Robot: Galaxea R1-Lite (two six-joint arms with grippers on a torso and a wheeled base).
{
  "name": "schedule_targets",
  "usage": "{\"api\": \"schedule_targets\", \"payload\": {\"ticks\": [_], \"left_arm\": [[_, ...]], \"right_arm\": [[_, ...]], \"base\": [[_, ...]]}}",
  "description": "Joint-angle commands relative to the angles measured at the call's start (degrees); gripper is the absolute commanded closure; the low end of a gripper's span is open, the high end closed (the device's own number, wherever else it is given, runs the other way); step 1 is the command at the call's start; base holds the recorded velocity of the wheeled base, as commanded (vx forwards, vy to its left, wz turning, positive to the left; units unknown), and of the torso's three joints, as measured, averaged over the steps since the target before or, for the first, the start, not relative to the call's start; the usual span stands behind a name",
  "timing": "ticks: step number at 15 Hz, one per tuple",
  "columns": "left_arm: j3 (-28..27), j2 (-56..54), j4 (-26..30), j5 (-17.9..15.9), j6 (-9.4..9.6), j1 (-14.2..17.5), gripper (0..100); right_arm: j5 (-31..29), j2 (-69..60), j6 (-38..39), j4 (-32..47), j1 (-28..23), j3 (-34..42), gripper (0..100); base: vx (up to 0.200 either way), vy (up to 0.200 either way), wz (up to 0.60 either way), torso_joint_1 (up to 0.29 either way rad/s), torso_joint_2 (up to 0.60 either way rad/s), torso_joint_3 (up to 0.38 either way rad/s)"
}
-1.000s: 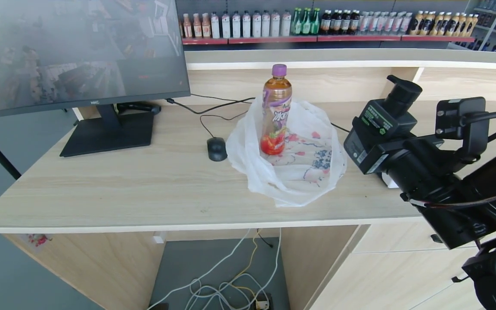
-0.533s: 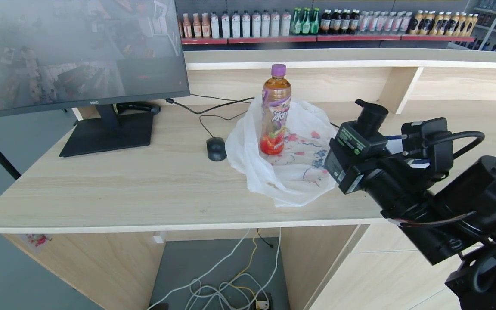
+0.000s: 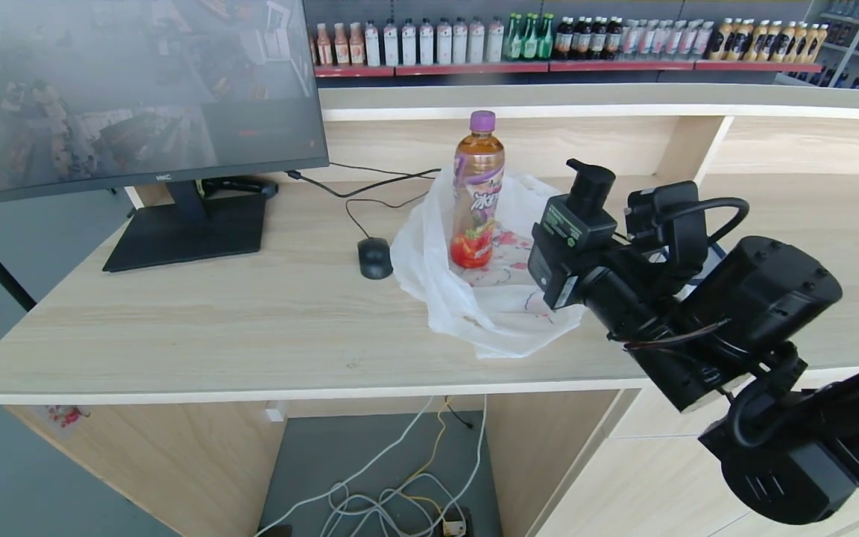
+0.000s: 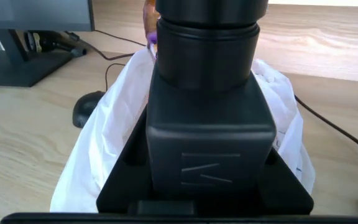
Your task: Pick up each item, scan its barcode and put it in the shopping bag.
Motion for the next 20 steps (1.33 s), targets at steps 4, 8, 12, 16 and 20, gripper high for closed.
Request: {"api": "schedule_targets", "payload": {"ticks": [4,8,12,16,20], "left_arm": [[0.0,0.0,0.0,0.0,0.02,0.0,0],[0.0,0.0,0.0,0.0,0.02,0.0,0],[0.0,0.0,0.0,0.0,0.02,0.0,0],[0.0,0.0,0.0,0.0,0.02,0.0,0],[0.0,0.0,0.0,0.0,0.02,0.0,0]], "right_arm": [[0.1,10.0,0.2,3.7,-4.8,-13.4,100],[1.5,12.6,0.3,8.9,-7.0,-21.8,100],[1.6,16.2,0.2,12.4,-9.4,-27.6,100],[1.6,19.5,0.3,13.2,-10.3,-29.6,100],[1.6,22.3,0.3,13.1,-10.6,-29.7,100]], "base": [[0.000,0.000,0.00,0.000,0.00,0.000],[0.000,0.000,0.00,0.000,0.00,0.000],[0.000,0.000,0.00,0.000,0.00,0.000],[0.000,0.000,0.00,0.000,0.00,0.000],[0.000,0.000,0.00,0.000,0.00,0.000]]}}
